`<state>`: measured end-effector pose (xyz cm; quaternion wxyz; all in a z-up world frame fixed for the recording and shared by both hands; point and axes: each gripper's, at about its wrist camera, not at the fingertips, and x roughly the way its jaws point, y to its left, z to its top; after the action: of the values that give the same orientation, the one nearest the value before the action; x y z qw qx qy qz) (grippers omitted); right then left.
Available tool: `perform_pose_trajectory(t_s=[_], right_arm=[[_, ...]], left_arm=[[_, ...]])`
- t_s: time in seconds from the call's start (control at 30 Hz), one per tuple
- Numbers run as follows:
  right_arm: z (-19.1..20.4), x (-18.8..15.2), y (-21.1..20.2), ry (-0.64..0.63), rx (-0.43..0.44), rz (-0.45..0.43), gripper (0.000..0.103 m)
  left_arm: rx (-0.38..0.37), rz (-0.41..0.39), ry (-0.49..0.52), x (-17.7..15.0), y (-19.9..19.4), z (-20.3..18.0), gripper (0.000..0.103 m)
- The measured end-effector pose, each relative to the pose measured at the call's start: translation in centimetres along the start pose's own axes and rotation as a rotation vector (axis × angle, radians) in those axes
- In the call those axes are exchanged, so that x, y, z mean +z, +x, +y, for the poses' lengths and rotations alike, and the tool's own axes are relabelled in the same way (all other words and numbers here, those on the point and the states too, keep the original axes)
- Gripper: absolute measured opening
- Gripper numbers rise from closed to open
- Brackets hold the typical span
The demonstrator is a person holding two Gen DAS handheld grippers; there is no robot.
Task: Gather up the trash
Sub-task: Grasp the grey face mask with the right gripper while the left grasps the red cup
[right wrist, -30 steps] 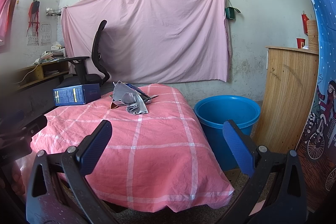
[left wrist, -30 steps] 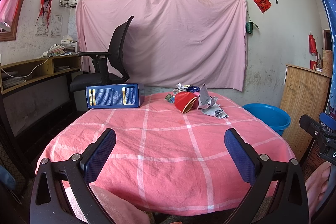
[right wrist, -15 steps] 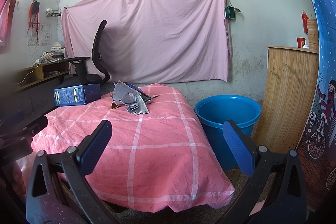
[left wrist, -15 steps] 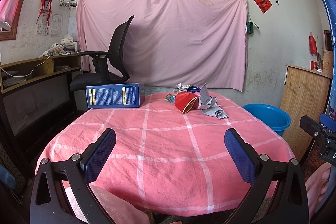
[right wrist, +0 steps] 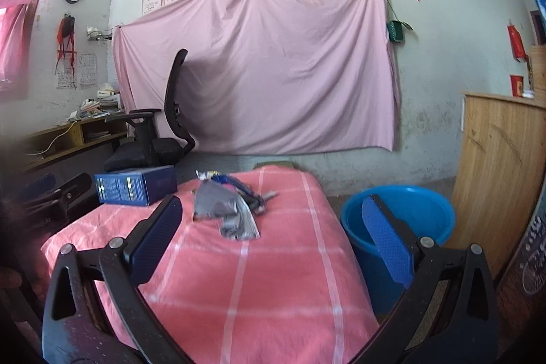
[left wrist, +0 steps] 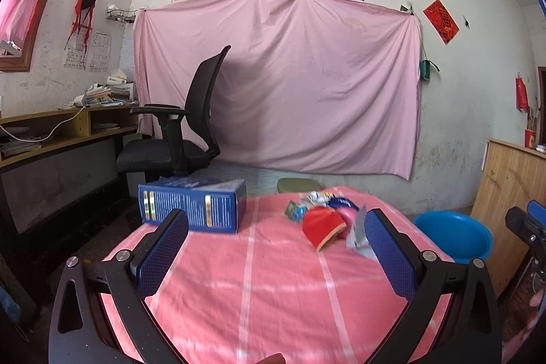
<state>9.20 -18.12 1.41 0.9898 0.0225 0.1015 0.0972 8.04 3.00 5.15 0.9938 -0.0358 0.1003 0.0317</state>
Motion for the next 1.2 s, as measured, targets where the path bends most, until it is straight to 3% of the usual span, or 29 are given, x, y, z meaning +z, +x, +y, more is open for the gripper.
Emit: perform_pose_trajectory(t_s=[0.17,0.27,0.47,0.63,0.7,0.83,1.0,1.1,1.2], right_arm=[[0.6,2.0,4.1,-0.019,0.041,-0.025,0.103],[1.2,2.7,7.5,-0.032,0.074,0.007,0.103],[2.3,1.1,15.3,-0.051,0.123,0.220,0.103],[2.4,-1.2,19.4,-0.089,0.142,0.412,0.103],[2.2,-2.1,20.5,-0.083,0.152,0.481,0.103],[2.2,-3.4,22.0,-0.075,0.202,0.591,0.103],[2.5,-4.6,22.8,-0.091,0.250,0.677,0.079],[2.4,-4.7,22.3,-0.089,0.270,0.686,0.065],[2.2,-4.9,21.5,-0.078,0.283,0.687,0.051]], left_arm=[[0.017,-0.030,-0.011,1.6,4.2,1.1,0.101],[0.015,-0.012,-0.024,2.0,7.0,1.9,0.101],[0.006,0.125,-0.027,1.1,12.7,3.0,0.101],[-0.052,0.246,-0.006,-0.8,16.3,2.8,0.100],[-0.080,0.307,0.000,-1.6,17.6,2.6,0.096],[-0.171,0.431,-0.004,-3.2,19.8,2.1,0.077],[-0.329,0.544,0.008,-4.7,21.2,1.0,0.061],[-0.368,0.567,0.064,-5.0,21.4,-0.4,0.059],[-0.392,0.580,0.104,-5.1,21.7,-1.6,0.052]])
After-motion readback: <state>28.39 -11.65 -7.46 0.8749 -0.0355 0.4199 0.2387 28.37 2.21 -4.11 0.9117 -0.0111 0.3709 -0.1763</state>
